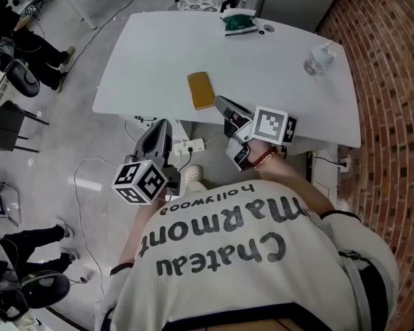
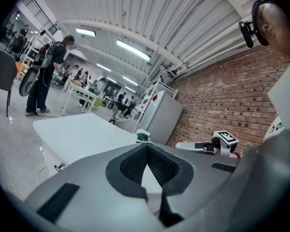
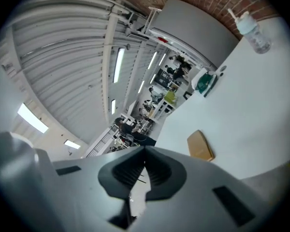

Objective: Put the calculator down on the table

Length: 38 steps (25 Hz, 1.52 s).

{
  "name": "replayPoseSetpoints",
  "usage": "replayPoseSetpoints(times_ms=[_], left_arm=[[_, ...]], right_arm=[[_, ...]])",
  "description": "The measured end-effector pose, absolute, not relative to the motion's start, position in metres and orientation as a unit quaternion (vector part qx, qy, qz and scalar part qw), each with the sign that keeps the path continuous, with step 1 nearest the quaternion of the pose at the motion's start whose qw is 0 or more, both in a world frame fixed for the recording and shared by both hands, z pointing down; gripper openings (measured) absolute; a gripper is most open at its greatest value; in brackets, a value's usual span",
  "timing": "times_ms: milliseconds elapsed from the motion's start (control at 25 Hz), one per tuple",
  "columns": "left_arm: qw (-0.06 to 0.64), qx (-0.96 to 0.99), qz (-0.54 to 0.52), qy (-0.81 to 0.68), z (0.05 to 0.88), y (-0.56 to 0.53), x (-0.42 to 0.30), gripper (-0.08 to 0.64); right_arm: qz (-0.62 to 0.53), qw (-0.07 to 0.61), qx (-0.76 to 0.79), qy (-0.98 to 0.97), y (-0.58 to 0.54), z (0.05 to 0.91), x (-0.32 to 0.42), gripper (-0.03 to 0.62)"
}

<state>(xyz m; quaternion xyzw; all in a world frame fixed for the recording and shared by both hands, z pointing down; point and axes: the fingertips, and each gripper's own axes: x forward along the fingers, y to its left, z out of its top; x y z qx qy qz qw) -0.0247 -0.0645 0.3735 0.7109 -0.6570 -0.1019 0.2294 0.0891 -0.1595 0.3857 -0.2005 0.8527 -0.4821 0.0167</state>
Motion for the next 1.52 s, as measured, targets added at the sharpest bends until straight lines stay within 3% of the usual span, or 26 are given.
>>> replayPoseSetpoints(times_ms=[440,1520], left_arm=[[0.207,0.706,-0.093,-0.671,0.364,-0.035,0.017,0.002],[0.219,0.697,-0.083,-0.678,0.382,0.011,0.066,0.002]], right_arm=[[-0.3,-0.045,-0.235,0.924,-0.139,0.367,0.13,0.003],[-0.223,-0.119,-0.214,0.944,-0.087,0.399,0.169,0.003]])
